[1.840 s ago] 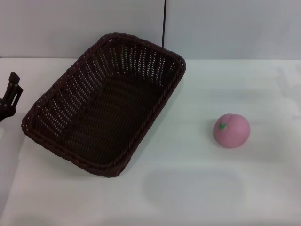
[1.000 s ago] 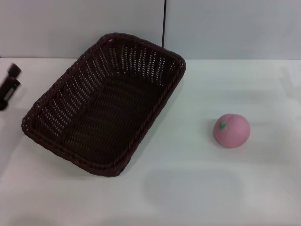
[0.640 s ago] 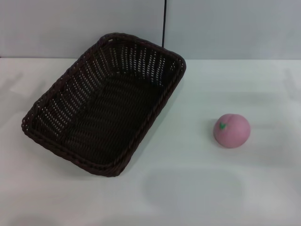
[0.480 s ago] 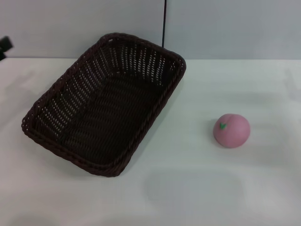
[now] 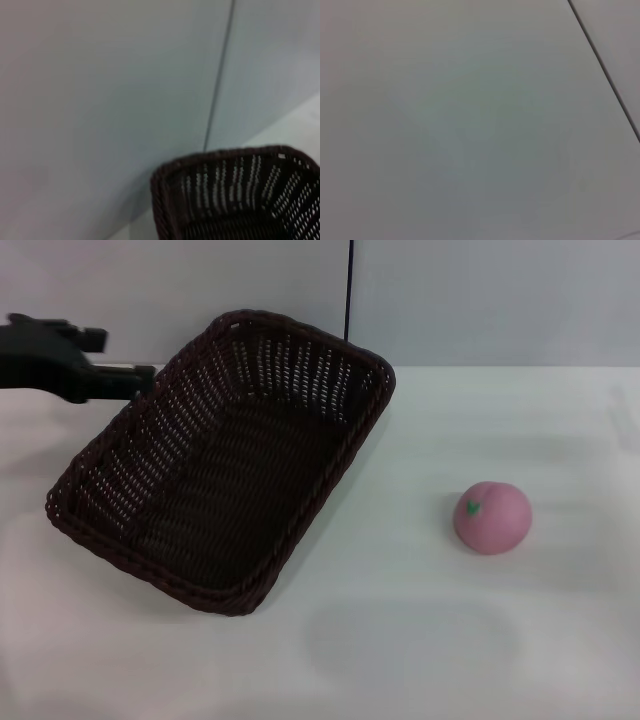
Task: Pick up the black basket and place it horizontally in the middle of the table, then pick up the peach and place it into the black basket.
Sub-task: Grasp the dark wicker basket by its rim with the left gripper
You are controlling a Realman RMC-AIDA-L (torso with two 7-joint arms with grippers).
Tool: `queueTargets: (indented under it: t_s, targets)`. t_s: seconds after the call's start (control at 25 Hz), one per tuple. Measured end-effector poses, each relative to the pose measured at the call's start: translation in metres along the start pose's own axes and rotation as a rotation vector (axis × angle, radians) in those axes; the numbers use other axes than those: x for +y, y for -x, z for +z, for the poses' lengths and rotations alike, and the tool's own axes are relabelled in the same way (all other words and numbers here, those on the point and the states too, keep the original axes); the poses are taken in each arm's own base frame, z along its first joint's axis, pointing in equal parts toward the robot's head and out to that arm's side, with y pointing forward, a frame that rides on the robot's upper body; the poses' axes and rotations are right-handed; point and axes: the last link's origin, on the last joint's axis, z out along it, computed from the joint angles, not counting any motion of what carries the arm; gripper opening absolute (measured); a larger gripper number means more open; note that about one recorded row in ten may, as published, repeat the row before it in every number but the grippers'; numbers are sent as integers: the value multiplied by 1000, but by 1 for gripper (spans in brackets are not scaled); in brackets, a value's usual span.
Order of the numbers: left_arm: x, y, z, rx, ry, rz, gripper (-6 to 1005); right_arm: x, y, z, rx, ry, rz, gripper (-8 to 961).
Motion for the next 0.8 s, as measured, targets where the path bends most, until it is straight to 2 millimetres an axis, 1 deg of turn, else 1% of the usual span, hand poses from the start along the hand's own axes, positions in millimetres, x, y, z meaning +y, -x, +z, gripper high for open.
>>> queueTargets:
  t_s: [0.04, 0.08, 0.28, 0.4, 0.52, 0.6, 0.8]
  targets:
    - [2, -3, 4, -20, -2, -2, 764, 0, 0, 0, 0, 0, 0, 642]
    - [6, -9, 12, -55, -8, 1, 763, 0, 0, 0, -1, -1, 0, 642]
    - [11, -16, 35, -148, -76, 36, 758, 0, 0, 1, -1, 0, 0, 642]
    - [10, -18, 43, -193, -126, 58, 755, -1, 0, 0, -1, -4, 0, 642]
    - [9, -17, 46, -220, -144, 66, 752, -1, 0, -1, 1, -5, 0, 641]
    - [7, -13, 50, -273, -171, 80, 750, -1, 0, -1, 3, -7, 0, 641]
    - [10, -8, 56, -319, -174, 88, 745, 0, -1, 1, 11, -3, 0, 641]
